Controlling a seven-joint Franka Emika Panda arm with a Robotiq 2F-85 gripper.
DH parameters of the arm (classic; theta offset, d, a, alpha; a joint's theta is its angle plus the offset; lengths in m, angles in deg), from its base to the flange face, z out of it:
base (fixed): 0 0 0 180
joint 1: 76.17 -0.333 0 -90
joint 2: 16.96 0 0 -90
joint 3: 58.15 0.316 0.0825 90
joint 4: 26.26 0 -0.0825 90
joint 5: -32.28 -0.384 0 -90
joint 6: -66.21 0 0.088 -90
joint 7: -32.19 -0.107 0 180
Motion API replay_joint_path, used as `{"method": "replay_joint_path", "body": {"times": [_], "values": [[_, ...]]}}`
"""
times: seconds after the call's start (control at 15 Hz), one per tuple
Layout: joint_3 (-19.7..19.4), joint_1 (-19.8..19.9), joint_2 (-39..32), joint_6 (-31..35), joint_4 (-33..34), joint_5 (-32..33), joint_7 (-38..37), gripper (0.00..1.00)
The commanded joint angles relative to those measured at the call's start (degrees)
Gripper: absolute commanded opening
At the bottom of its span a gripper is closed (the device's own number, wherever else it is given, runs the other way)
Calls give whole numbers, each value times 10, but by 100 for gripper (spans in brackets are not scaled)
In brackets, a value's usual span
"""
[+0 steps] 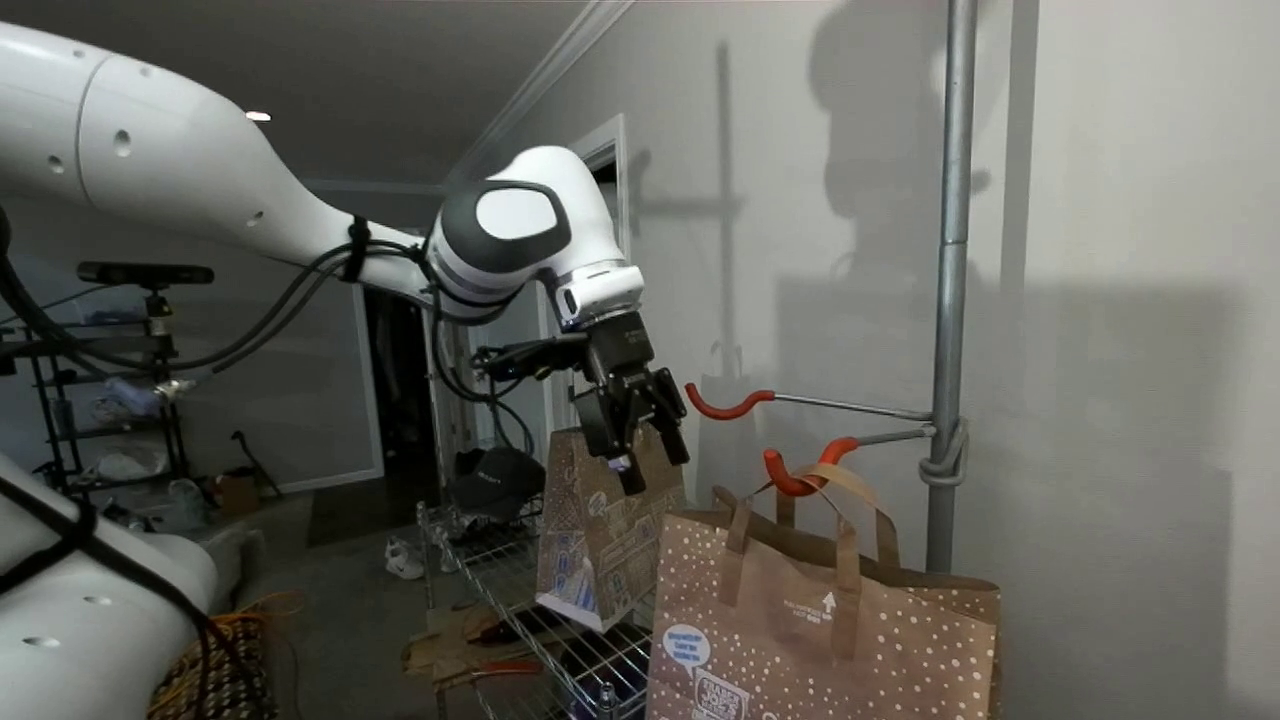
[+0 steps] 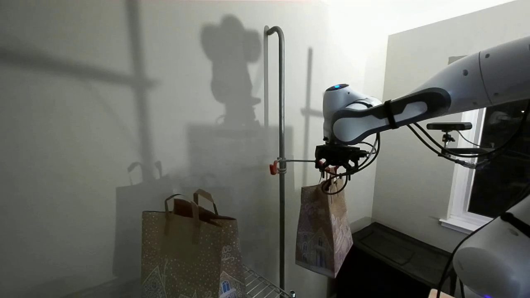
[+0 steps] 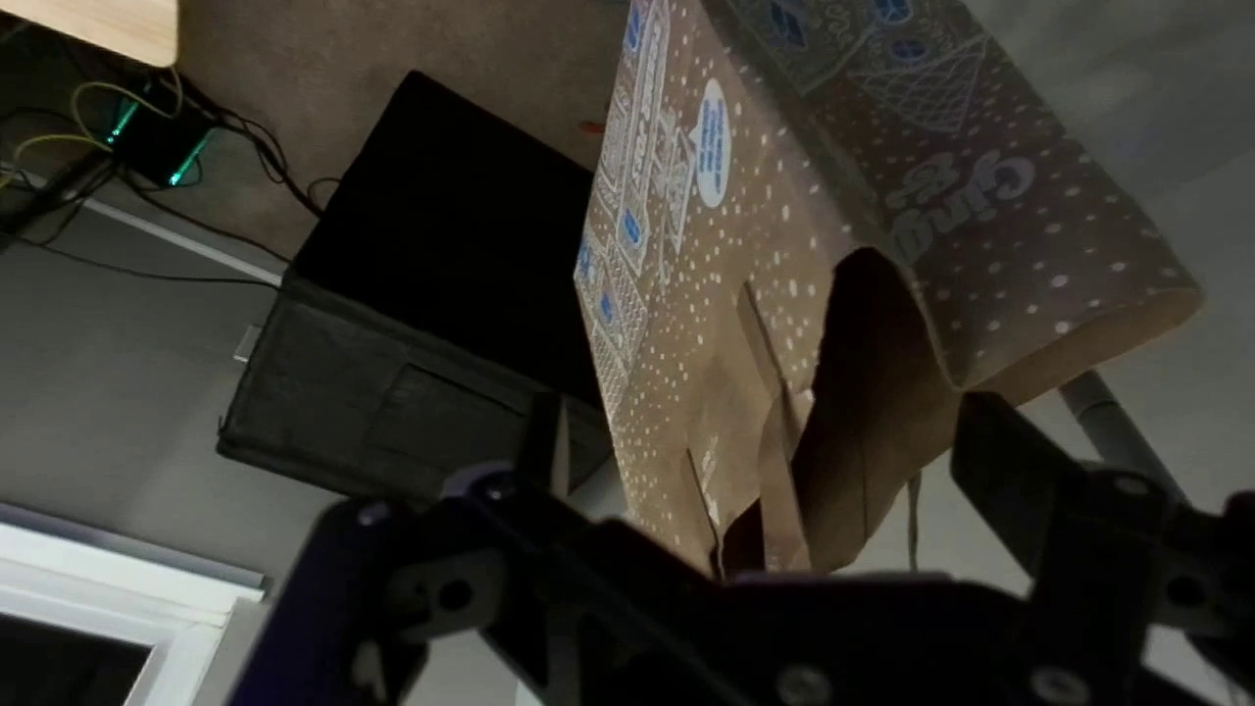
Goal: Put the gift bags on the rack on the left
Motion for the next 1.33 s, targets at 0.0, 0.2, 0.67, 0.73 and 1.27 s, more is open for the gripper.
{"method": "replay_joint_path", "body": {"times": [0.0, 0.2, 0.67, 0.73, 1.27], "values": [[-40, -5, -49, 23, 27, 52, -7, 100], [-70, -7, -72, 71, 43, 79, -14, 100], [-65, -33, -110, 77, 83, 73, -54, 100], [-60, -40, -109, 66, 85, 75, -67, 100], [-23, -89, -130, -54, 107, 153, -177, 100]]}}
